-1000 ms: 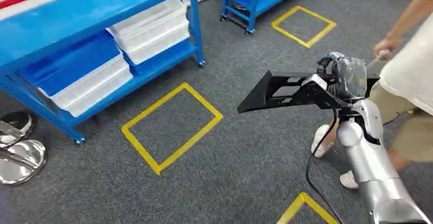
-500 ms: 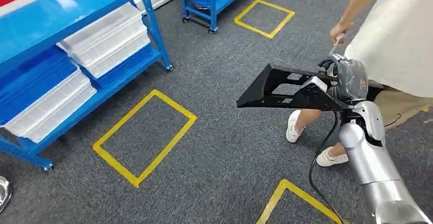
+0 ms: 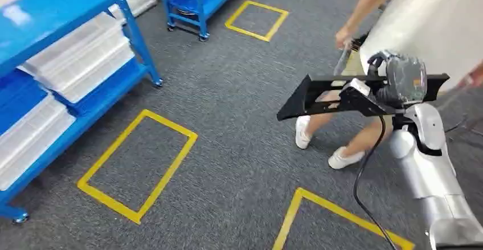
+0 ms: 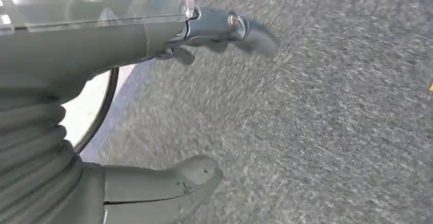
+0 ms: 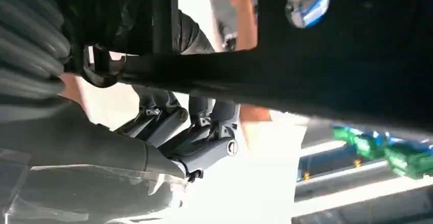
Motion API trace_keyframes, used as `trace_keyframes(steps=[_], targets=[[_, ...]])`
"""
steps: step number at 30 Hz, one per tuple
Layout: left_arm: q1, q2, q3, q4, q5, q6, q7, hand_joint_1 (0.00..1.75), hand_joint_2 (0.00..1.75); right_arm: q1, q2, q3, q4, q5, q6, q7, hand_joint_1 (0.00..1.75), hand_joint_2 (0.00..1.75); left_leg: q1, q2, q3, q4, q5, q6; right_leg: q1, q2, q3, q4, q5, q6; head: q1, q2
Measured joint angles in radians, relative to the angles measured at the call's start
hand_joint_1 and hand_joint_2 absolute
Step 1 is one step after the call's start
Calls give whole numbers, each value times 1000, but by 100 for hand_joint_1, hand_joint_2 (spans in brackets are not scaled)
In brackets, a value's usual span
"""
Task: Take the parts from the cabinet and place them on the table.
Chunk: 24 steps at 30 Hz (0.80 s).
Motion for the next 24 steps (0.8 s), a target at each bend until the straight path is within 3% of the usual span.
trace_keyframes(steps=[1,2,3,4,5,6,7,8,11,12,13,14,16,17,18,19,20,21,22,23,24], targets=[[2,0,0,0,0,0,0,0,175,0,-3,0,0,5,7,3,175,175,-1,14,-4,4,-1,0,0,-6,-20,53,-14,2,0,0],[2,0,0,0,0,0,0,0,175,-1,-9,0,0,10,12,6,175,175,-1,27,-8,11,-4,-1,-1,-10,-19,61,-6,4,0,0],[1,-1,0,0,0,0,0,0,175,-4,-14,0,0,13,15,9,175,175,0,39,-11,17,-8,-4,-3,-16,5,23,21,5,0,0],[1,-2,0,0,0,0,0,0,175,-8,-21,0,0,16,18,12,175,175,0,51,-11,23,-13,-6,-4,-23,50,-49,56,6,0,0],[1,-3,0,0,0,0,0,0,175,-14,-28,0,-2,20,20,15,175,175,0,62,-12,33,-22,-10,-4,-43,106,-144,94,7,0,0],[1,-4,0,0,-1,0,0,0,175,-20,-31,0,-3,21,23,16,175,175,-1,73,-12,40,-29,-16,7,-80,132,-196,74,3,0,0],[-2,-3,0,0,-1,0,0,0,175,-24,-34,0,-5,22,24,18,175,175,-10,82,-17,49,-34,-22,17,-83,128,-199,83,-9,-1,0],[-2,-3,0,0,-1,0,0,0,175,-24,-37,0,-7,23,26,18,175,175,-9,86,-17,51,-37,-24,13,-65,127,-196,82,-20,0,0],[-5,-6,0,0,-2,0,0,0,175,-25,-45,0,-8,24,25,18,175,175,-9,114,-14,55,-47,-35,12,-38,124,-199,85,-32,0,0],[-6,-6,0,0,-2,0,0,0,175,-26,-49,0,-10,24,25,18,175,175,-4,86,-19,67,-61,-42,9,-31,126,-203,89,-38,0,0],[-6,-7,0,0,-2,0,0,0,175,-32,-50,0,-11,24,25,18,175,175,2,38,-34,103,-91,-47,9,-23,125,-206,92,-43,-1,0],[-5,-6,0,0,-2,0,0,0,175,-34,-50,0,-11,24,25,18,175,175,4,15,-61,166,-129,-49,8,-15,123,-208,94,-47,-1,0],[-2,-6,0,0,-2,0,0,0,175,-34,-50,0,-13,24,25,18,175,175,7,0,-136,330,-196,-52,9,5,119,-208,97,-49,-1,0],[0,-6,0,0,-2,0,0,0,175,-34,-50,0,-13,24,25,18,175,175,6,-1,-156,368,-199,-50,10,17,119,-207,97,-49,-1,0],[2,-7,0,0,-2,0,0,0,175,-34,-50,0,-13,25,26,18,175,175,6,-2,-157,361,-174,-46,11,29,119,-207,98,-48,-1,0],[2,-8,0,0,-2,0,0,0,175,-34,-50,0,-13,27,26,18,175,175,6,-6,-137,305,-126,-40,11,43,120,-207,98,-48,-1,0],[1,-8,0,0,-2,0,-1,0,175,-37,-52,0,-13,29,26,18,175,175,6,-22,-101,218,-67,-33,11,56,122,-205,99,-47,-1,0],[0,-7,0,0,-2,0,-1,0,175,-39,-53,0,-15,32,26,19,175,175,6,-60,-69,129,-12,-27,9,66,123,-205,99,-46,-1,0],[2,-6,0,0,0,0,-2,0,175,-40,-55,0,-16,34,26,21,175,175,8,-127,-52,99,-8,-21,5,76,118,-209,102,-40,0,0],[6,-6,0,0,1,1,-3,0,175,-47,-56,1,-16,38,29,21,175,175,10,-128,-56,92,6,-23,2,90,112,-208,109,-31,-1,0],[8,-6,0,0,1,1,-3,0,175,-44,-56,1,-17,38,28,21,175,175,6,-117,-55,92,6,-23,-7,99,108,-210,113,-25,-2,0]])
